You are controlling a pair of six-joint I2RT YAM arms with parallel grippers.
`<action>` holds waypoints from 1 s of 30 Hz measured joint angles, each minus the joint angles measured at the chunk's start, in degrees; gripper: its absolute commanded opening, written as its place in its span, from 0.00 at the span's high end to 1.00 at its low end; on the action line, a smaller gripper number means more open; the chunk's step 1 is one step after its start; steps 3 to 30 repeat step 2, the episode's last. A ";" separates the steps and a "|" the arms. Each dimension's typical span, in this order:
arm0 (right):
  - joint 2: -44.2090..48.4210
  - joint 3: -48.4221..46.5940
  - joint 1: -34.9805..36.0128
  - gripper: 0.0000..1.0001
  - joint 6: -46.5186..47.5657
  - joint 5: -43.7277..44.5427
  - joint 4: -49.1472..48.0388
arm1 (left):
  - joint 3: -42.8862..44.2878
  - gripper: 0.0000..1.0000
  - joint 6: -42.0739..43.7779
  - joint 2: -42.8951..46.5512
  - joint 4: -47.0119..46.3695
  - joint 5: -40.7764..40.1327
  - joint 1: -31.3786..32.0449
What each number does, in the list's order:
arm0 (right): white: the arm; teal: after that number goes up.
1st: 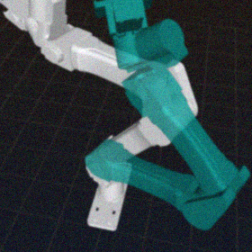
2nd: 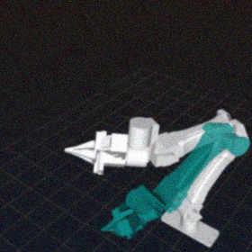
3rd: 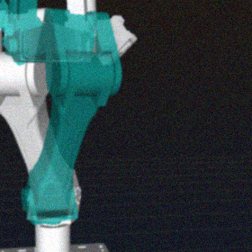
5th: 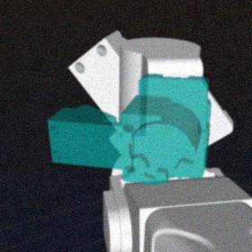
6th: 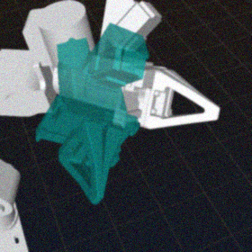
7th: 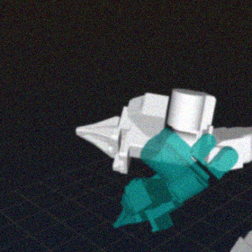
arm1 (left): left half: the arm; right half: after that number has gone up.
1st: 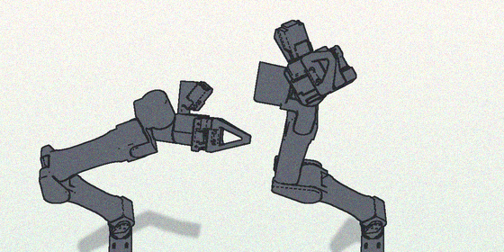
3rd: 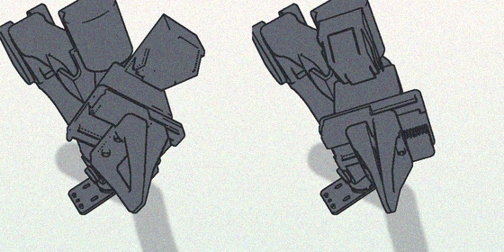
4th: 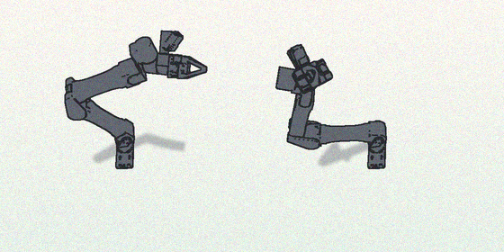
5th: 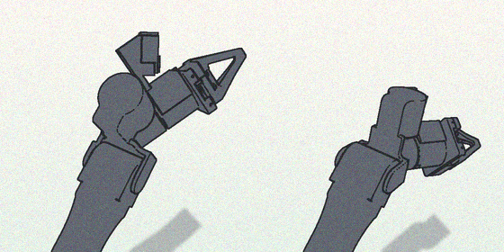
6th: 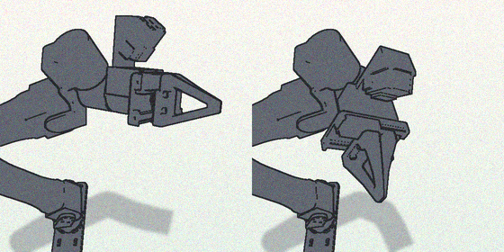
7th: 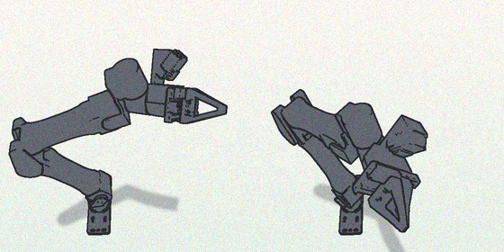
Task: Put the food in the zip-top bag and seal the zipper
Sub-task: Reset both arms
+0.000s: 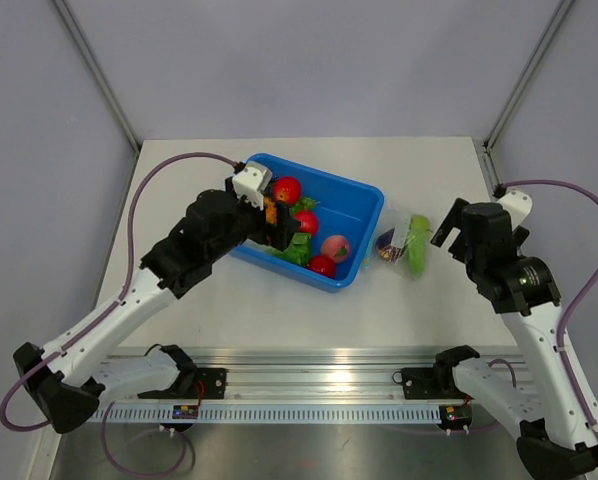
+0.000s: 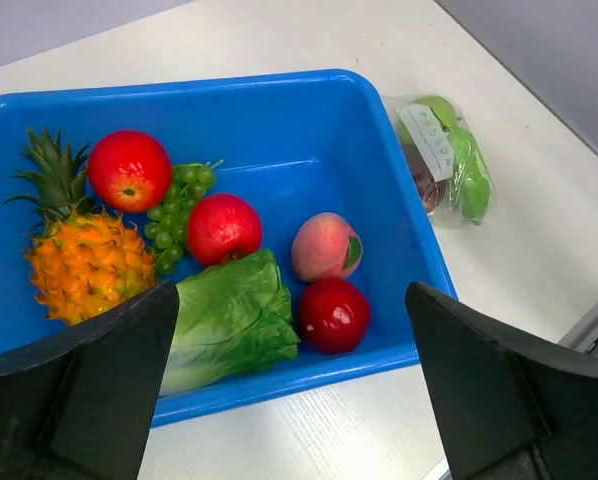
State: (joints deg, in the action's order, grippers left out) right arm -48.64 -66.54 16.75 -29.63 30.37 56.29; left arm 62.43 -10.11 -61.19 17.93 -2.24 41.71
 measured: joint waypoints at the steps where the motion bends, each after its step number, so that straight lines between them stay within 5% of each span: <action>1: 0.48 0.33 0.00 0.01 0.00 -0.02 -0.04 | 0.00 0.01 -0.22 0.33 0.00 -0.20 0.00; 30: 0.92 0.55 0.00 0.00 0.00 -0.04 -0.04 | 0.00 0.01 -0.48 0.57 -0.02 -0.37 0.00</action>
